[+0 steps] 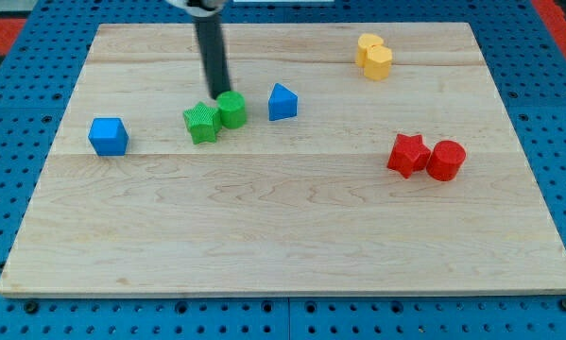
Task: Put the green star towards bottom of blue triangle
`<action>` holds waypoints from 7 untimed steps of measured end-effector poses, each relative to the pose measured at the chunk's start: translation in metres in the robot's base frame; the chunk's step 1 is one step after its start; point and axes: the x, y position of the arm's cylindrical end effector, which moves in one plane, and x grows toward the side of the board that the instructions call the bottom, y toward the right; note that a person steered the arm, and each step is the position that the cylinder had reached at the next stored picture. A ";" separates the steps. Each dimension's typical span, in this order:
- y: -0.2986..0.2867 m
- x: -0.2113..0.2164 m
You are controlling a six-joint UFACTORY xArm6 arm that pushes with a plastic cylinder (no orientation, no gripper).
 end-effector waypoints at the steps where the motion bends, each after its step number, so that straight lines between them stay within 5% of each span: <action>1: -0.053 0.000; 2: -0.093 0.005; 7: -0.007 0.077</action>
